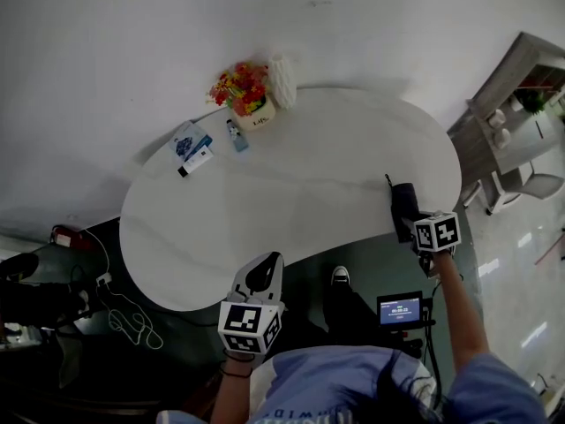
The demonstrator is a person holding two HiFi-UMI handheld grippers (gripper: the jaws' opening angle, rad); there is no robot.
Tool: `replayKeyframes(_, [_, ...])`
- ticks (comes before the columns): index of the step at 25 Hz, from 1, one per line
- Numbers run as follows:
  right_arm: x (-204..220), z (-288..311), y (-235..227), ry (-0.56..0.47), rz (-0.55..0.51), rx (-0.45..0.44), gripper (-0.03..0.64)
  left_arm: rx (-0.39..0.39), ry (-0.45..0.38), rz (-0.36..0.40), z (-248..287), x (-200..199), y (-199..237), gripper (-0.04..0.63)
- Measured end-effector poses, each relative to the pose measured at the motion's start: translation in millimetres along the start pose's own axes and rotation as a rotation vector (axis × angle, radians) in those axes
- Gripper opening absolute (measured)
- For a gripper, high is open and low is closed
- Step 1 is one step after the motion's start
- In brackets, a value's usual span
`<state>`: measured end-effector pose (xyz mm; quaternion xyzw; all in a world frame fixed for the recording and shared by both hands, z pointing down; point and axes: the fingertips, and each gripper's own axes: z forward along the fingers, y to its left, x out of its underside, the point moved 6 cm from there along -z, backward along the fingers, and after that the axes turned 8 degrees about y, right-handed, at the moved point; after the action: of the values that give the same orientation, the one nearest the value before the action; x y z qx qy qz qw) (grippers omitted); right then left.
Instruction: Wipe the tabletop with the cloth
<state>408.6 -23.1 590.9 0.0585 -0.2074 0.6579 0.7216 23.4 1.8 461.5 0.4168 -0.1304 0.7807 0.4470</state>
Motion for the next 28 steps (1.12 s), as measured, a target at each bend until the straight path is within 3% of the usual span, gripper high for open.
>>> replayKeyframes(9, [24.8,-29.9,-109.0,-0.015,0.134,0.086,0.072,0.086,0.005,0.043,54.8,-32.4,-65.8,0.017])
replayKeyframes(15, [34.3,-40.4,-147.5,-0.025,0.182,0.112,0.072,0.082,0.024,0.057,65.1,-40.1,-74.6,0.017])
replayKeyframes(20, [31.1,-48.6,-148.8,-0.067,0.192,0.112,0.072,0.036,0.037,0.043,65.9,-38.1,-63.7,0.017])
replayKeyframes(28, [9.9,-52.5,-100.6,-0.124,0.156,-0.010,0.072,-0.024,0.013,-0.031,51.5,-35.6,-51.8,0.017])
